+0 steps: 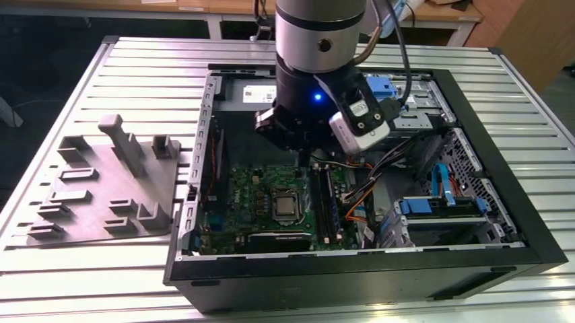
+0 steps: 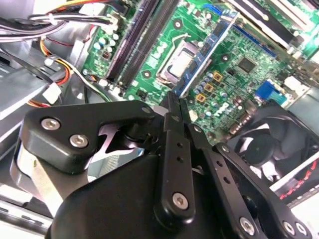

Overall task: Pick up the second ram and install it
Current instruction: 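Insert the second ram into the second slot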

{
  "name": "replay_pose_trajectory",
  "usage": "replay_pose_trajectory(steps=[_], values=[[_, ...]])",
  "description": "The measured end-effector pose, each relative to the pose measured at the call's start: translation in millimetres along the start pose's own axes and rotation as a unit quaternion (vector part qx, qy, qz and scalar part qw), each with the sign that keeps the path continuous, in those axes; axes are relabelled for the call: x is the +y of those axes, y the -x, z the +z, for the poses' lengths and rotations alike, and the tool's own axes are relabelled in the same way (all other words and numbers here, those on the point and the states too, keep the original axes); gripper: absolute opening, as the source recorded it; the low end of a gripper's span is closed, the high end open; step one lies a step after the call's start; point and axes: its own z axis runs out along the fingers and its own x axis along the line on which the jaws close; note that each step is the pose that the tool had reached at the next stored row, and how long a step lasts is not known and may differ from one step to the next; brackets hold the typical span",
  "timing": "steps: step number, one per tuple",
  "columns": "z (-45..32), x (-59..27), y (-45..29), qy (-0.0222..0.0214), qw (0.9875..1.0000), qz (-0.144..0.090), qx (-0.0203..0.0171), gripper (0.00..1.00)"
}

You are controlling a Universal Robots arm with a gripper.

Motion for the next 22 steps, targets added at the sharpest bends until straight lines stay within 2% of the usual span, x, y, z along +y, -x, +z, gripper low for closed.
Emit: replay_pose_trajectory(steps=[10, 22], values=[[4.3, -0.9, 28.7, 0.0005, 1.0, 0.0, 0.0, 0.11], [25.7, -1.5, 30.3, 0.0007, 1.0, 0.0, 0.0, 0.11]])
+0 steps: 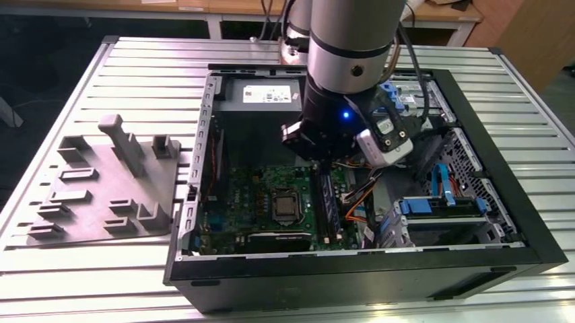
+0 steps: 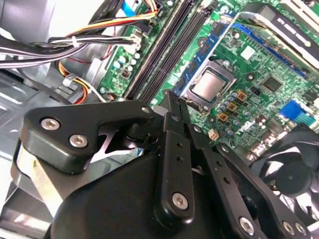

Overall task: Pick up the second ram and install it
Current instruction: 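Insert the second ram into the second slot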

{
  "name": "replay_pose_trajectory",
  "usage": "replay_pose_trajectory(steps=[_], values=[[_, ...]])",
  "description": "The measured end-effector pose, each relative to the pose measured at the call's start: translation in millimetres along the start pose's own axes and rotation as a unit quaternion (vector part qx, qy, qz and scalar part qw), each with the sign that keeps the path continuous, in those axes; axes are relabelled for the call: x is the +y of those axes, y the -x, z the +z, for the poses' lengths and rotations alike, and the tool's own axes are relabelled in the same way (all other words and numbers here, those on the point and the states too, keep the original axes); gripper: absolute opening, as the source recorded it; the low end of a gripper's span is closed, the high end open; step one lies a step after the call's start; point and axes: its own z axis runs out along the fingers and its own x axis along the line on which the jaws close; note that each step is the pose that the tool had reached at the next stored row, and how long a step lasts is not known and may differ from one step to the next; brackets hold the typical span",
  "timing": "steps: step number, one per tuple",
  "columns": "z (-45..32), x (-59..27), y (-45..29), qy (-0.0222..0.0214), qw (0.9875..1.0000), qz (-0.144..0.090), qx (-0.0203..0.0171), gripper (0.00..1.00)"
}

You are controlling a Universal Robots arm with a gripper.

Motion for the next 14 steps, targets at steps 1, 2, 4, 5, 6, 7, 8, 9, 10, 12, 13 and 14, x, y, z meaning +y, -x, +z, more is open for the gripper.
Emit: replay_pose_trajectory(steps=[1, 2, 4, 5, 6, 7, 8, 9, 10, 12, 13, 14], values=[[1.8, 0.0, -0.1, -0.0001, 1.0, 0.0, 0.0, 0.11], [3.5, -0.1, -0.1, -0.0001, 1.0, 0.0, 0.0, 0.11], [7.2, -0.2, -0.2, 0.0, 1.0, 0.001, 0.0, 0.11], [9.0, -0.2, -0.3, 0.0, 1.0, 0.001, 0.0, 0.11], [11.0, -0.3, -0.4, 0.0, 1.0, 0.001, 0.0, 0.11], [12.7, -0.4, -0.5, -0.0001, 1.0, 0.001, 0.0, 0.11], [14.5, -0.4, -0.5, -0.0001, 1.0, 0.002, 0.0, 0.11], [16.3, -0.4, -0.6, -0.0001, 1.0, 0.002, -0.0001, 0.11], [18.1, -0.5, -0.6, -0.0001, 1.0, 0.002, -0.0001, 0.11], [21.8, -0.6, -0.2, -0.0001, 1.0, 0.003, -0.0001, 0.11], [23.0, -0.7, 0.6, -0.0001, 1.0, 0.003, -0.0001, 0.11], [23.7, -0.7, 1.9, -0.0001, 1.0, 0.003, -0.0001, 0.11]])
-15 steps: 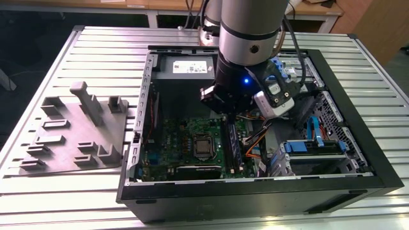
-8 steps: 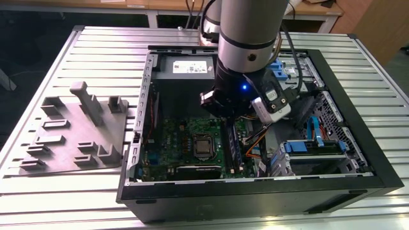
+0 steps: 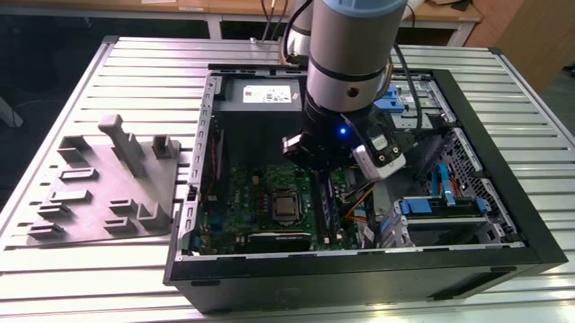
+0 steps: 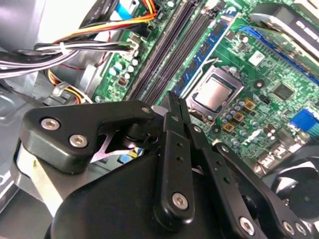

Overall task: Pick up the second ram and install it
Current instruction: 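Insert the second ram into the second slot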

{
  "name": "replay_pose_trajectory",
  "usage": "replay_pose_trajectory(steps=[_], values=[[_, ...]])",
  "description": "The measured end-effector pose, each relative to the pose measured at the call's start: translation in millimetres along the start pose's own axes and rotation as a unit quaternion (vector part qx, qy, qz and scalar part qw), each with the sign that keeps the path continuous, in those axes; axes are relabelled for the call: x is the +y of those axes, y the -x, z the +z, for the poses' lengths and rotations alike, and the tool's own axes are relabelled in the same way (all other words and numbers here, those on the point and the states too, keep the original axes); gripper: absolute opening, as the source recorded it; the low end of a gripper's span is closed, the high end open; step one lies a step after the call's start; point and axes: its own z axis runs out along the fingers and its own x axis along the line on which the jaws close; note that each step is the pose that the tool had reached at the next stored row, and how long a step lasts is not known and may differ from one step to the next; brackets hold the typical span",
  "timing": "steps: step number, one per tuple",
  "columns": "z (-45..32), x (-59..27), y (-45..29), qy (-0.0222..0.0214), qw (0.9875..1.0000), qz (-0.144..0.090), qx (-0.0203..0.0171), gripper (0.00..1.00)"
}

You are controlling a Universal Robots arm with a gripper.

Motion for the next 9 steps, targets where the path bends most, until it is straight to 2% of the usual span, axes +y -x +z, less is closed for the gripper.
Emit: replay_pose_trajectory(steps=[4, 9], values=[[3.0, -0.1, 2.6, 0.0001, 1.0, 0.0, 0.0, 0.11], [12.2, -0.4, 2.7, 0.0005, 1.0, 0.001, -0.0001, 0.11]])
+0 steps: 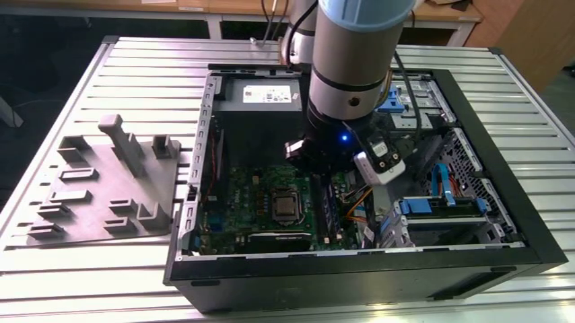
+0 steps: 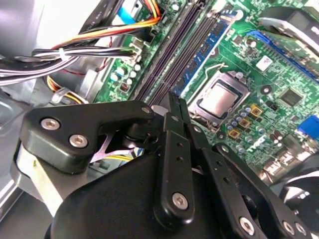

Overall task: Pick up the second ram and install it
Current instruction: 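Insert the second ram into the second slot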

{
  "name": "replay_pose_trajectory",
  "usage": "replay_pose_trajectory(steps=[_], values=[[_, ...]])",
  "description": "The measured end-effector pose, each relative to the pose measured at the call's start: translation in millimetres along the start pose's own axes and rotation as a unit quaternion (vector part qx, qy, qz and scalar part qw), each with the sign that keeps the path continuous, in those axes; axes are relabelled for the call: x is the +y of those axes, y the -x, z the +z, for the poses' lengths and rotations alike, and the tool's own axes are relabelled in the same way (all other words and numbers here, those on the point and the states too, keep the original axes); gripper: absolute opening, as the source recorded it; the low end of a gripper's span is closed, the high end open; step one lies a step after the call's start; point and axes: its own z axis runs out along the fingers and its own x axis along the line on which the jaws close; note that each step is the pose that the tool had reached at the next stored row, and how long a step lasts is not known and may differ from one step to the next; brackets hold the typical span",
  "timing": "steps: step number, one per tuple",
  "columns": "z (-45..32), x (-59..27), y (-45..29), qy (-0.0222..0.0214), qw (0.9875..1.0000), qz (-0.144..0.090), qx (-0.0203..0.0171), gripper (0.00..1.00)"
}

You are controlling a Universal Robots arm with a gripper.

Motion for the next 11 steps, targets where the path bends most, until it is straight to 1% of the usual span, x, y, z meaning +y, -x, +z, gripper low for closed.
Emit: replay_pose_trajectory(steps=[5, 11], values=[[5.2, -0.1, -0.2, 0.001, 1.0, 0.002, -0.0001, 0.11], [14.8, -0.5, -0.5, 0.0017, 1.0, 0.007, -0.0003, 0.11]])
